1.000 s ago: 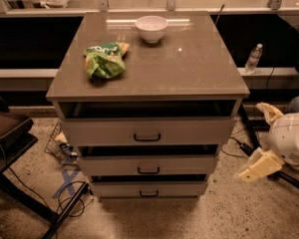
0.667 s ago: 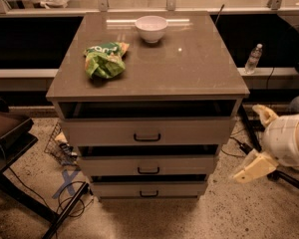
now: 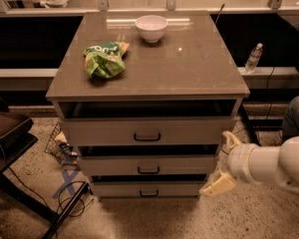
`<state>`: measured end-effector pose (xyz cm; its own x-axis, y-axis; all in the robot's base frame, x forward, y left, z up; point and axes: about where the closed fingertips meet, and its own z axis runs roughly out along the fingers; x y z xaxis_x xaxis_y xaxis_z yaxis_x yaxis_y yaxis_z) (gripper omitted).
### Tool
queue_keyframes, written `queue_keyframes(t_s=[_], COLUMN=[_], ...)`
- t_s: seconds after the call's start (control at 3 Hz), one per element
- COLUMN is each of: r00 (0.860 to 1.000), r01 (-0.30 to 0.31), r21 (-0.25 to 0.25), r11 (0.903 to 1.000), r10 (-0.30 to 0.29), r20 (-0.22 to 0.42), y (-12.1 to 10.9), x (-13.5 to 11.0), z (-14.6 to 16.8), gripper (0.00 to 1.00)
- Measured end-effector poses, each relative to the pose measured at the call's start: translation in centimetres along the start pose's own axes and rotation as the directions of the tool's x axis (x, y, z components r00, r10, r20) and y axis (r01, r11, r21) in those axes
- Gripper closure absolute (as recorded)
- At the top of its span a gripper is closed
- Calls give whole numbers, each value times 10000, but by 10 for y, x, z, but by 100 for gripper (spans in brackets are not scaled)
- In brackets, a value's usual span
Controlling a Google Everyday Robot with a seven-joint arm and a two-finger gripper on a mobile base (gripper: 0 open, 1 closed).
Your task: Open middle drawer
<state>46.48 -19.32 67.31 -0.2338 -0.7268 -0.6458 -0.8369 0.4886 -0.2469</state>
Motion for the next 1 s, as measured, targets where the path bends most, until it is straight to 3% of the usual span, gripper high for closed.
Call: queue_keyframes(t_s=[0.67,1.0], r00=[9984,9978], r01=[304,456], r21=[47,12], r11=[9995,9990], r10=[-301,-455], r20=[-478,-486], y=[8,7], x=[37,36], z=[82,91], gripper=[0,0])
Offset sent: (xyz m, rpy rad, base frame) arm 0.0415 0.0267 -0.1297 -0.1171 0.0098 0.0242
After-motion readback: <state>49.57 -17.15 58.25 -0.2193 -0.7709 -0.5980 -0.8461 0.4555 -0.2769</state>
